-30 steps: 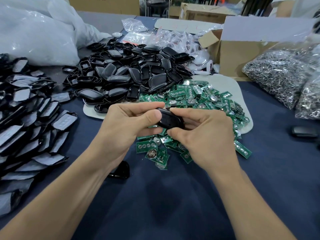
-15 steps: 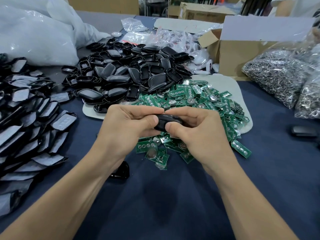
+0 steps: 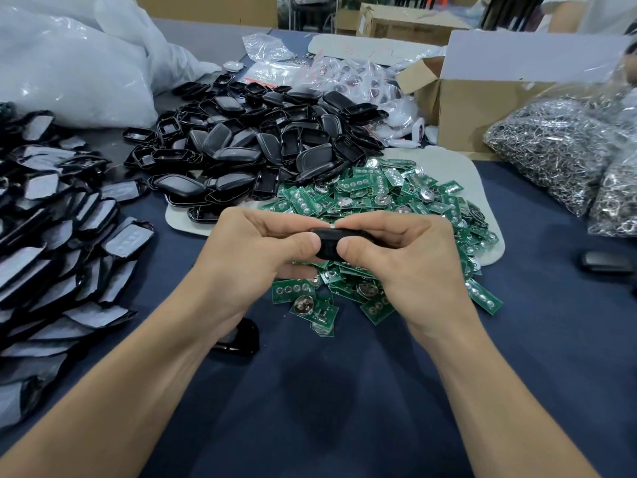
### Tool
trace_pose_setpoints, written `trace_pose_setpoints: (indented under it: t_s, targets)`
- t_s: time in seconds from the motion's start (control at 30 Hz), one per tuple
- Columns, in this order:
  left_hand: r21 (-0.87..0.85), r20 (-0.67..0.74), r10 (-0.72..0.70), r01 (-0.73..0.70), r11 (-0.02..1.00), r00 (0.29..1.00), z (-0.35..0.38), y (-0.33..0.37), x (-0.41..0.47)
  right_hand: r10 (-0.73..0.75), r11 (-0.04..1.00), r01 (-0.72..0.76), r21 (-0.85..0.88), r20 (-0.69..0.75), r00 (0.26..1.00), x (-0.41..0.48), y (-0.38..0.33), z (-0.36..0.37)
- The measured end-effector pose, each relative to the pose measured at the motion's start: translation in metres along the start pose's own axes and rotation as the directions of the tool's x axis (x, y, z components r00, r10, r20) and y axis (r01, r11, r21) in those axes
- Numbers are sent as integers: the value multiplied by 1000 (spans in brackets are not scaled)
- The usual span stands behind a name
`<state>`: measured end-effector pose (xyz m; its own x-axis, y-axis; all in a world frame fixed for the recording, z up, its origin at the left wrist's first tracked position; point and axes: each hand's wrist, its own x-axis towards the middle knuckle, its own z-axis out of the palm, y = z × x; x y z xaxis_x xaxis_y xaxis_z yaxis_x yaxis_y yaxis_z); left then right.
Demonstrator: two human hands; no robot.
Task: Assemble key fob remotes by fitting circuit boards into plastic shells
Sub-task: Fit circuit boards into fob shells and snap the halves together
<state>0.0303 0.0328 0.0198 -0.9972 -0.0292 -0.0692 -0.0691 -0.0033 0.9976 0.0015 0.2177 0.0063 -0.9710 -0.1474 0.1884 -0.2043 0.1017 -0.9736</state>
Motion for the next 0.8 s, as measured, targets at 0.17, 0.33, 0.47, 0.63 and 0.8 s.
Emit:
trace_pose_setpoints:
  t_s: [0.17,0.33,0.47,0.63,0.8]
  targets:
    - [-20,13,9,-9,1000,1000,2,2,-1,-23,1000,23,10,6,1000,0,-2,-3]
    - [25,0,19,-19,999,1000,3,0,-1,-53,994,55,-94,21,998,-1,-1,-6]
    - [24,-33,42,-41,999,999,4,-2,-1,-92,989,95,-117,32,995,-1,-1,-5]
    - [69,-81,131,-126,990,988,2,-2,2,-81,993,84,-82,46,996,1,2,-9]
    - [34,-87,144,-141,989,986,0,-2,4,-112,992,112,-61,-2,994,0,3,-9]
